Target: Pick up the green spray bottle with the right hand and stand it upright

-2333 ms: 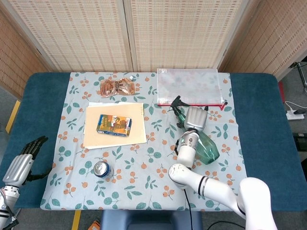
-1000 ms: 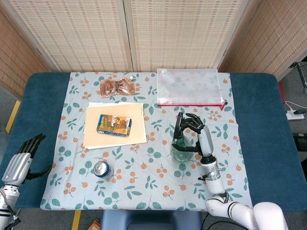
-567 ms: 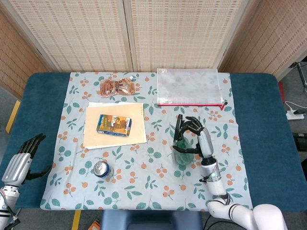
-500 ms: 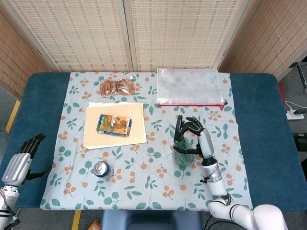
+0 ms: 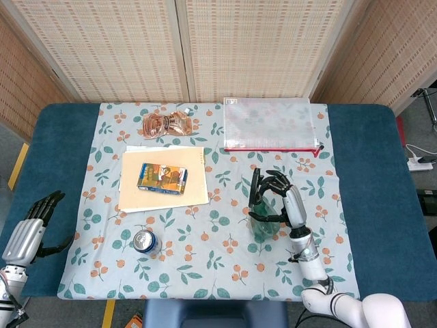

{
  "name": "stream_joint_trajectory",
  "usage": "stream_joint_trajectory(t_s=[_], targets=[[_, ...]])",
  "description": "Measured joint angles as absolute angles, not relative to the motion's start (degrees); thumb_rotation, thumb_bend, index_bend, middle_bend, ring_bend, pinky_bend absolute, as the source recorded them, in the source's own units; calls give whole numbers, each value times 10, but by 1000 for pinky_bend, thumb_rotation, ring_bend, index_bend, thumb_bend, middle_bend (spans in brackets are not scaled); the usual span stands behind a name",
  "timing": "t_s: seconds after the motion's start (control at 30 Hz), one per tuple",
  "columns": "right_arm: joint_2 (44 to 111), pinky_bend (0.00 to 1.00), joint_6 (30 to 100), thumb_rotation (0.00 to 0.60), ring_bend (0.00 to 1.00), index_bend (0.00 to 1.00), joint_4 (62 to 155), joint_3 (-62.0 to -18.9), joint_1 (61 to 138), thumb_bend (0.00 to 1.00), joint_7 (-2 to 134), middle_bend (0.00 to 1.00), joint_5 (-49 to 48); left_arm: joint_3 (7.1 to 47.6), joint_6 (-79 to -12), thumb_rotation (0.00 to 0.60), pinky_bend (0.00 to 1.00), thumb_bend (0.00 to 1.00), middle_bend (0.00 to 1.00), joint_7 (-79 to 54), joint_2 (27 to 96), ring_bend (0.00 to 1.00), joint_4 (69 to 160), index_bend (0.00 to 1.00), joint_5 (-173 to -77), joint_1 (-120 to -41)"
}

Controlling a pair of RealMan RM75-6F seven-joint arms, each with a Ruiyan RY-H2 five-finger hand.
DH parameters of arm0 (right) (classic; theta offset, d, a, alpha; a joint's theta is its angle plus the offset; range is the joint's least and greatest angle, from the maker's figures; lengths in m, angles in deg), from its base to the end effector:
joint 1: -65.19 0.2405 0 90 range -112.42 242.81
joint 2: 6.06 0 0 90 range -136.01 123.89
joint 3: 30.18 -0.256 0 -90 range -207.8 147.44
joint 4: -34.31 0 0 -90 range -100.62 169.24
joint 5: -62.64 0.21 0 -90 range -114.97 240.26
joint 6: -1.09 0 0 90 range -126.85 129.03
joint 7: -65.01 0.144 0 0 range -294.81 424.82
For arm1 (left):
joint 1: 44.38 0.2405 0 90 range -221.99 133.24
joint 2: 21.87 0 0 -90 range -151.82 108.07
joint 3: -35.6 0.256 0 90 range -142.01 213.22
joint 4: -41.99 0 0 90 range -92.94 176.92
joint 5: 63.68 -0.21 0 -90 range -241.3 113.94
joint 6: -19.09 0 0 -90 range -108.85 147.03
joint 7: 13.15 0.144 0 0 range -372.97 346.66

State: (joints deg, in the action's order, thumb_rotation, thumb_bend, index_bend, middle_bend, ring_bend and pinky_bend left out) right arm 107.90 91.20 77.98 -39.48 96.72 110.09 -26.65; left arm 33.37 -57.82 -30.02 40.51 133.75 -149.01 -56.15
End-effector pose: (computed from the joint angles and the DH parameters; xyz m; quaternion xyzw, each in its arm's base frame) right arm -0.1911 -0.3112 -0.0337 0.4757 -0.4435 0.7142 0.2586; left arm -0.3027 0.2154 0.1508 -0.5851 -0.4748 -0.4396 0.4888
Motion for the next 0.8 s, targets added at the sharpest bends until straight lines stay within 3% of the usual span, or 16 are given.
stream_joint_trajectory(t_s=[0.23, 0.57, 0.8], targets=[[1072, 226, 925, 600, 316, 627, 789, -393, 962, 0, 1097, 673, -273, 334, -578, 600, 0, 249, 0, -303, 405, 0, 1336, 0, -1491, -561], [1023, 223, 933, 600, 305, 632, 870, -389, 935, 0, 1056, 671, -270, 336, -582, 600, 0, 249, 0, -302, 405, 0, 1337, 0, -1496, -560], [1018, 221, 929, 600, 302, 645, 878, -384, 929, 0, 1047, 669, -276, 336, -586, 600, 0, 250, 0, -303, 406, 0, 1336, 0, -1500, -560]])
